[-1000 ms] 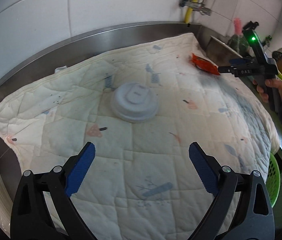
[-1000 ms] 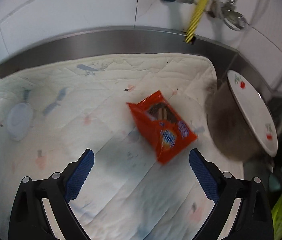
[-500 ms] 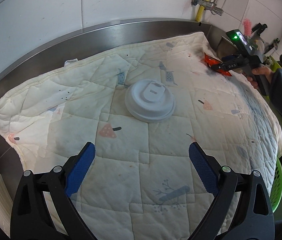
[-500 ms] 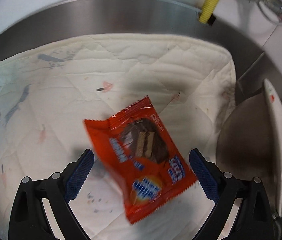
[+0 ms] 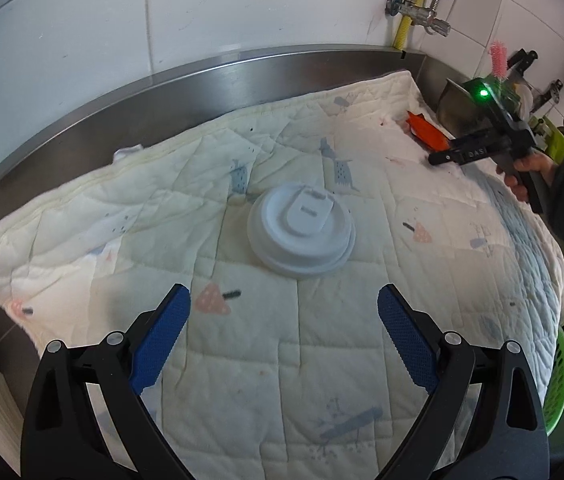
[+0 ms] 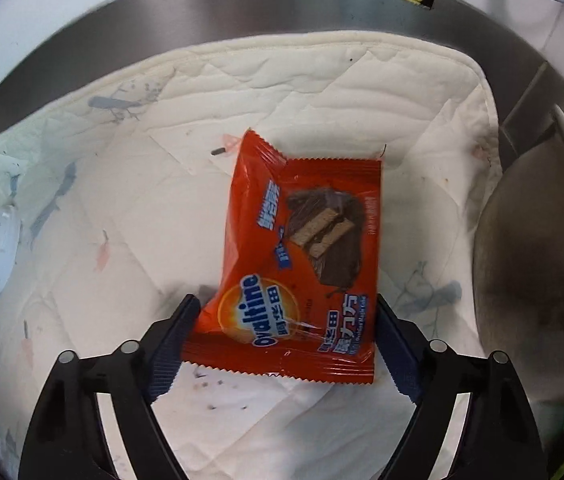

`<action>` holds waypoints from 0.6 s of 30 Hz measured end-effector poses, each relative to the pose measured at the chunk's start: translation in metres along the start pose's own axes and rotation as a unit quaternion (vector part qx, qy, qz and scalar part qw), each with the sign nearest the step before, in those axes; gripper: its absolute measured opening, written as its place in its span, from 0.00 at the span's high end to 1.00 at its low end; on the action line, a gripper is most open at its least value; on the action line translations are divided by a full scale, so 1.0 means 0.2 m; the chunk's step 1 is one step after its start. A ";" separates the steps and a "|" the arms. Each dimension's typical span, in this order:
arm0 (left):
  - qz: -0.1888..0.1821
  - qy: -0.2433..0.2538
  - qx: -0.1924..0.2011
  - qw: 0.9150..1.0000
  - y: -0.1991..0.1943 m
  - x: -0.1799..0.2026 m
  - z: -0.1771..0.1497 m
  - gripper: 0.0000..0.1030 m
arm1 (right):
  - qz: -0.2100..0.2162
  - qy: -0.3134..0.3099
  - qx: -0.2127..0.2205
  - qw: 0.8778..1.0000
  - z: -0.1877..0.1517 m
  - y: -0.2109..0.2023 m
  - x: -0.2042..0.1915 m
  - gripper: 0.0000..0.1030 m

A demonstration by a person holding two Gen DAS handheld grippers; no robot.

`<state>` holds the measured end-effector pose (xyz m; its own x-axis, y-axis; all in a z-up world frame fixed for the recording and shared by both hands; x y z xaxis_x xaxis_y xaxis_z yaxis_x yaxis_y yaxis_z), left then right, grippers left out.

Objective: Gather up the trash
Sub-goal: 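Grasp the orange Ovaltine wrapper with the right tool while the left tool grasps the white lid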

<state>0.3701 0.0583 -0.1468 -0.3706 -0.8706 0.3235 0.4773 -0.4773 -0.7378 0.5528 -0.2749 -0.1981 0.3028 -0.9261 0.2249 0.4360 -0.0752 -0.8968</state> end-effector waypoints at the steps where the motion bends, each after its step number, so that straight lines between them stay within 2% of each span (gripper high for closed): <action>1: -0.001 0.001 -0.001 1.000 0.01 0.00 0.01 0.09 | 0.001 0.009 -0.002 1.000 0.00 0.00 0.01 0.17; 3: 0.002 0.005 0.000 1.000 0.04 0.00 0.04 0.09 | 0.023 0.037 -0.015 0.999 0.03 0.01 0.02 0.13; 6: 0.005 0.010 0.002 1.000 0.06 0.00 0.08 0.09 | 0.034 0.071 -0.008 0.997 0.08 0.02 0.05 0.11; 9: 0.001 0.009 0.004 1.000 0.07 0.00 0.11 0.09 | 0.025 0.087 -0.011 0.996 0.12 0.05 0.05 0.12; 12: -0.006 0.009 0.004 1.000 0.11 0.00 0.14 0.09 | 0.011 0.094 -0.012 0.995 0.14 0.05 0.03 0.26; 13: -0.009 0.009 0.003 1.000 0.12 0.00 0.15 0.09 | 0.004 0.099 -0.011 0.995 0.15 0.05 0.05 0.36; 18: -0.015 0.015 -0.007 1.000 0.22 0.00 0.18 0.09 | 0.010 0.140 -0.002 0.990 0.10 -0.01 0.10 0.41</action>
<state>0.4190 0.0328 -0.1574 -0.4093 -0.8516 0.3275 0.4543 -0.5015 -0.7363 0.5741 -0.2858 -0.1835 0.0631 -0.9936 0.0938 0.4280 -0.0579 -0.9019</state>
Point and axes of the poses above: each gripper's, at about its wrist camera, not at the fingertips, and y roughly the way its jaws point, x to its right, z to its top, the point moved 6 cm from there along y, roughly the way its jaws point, and after that the axes turned 15 degrees about -z, right-handed, at the moved point
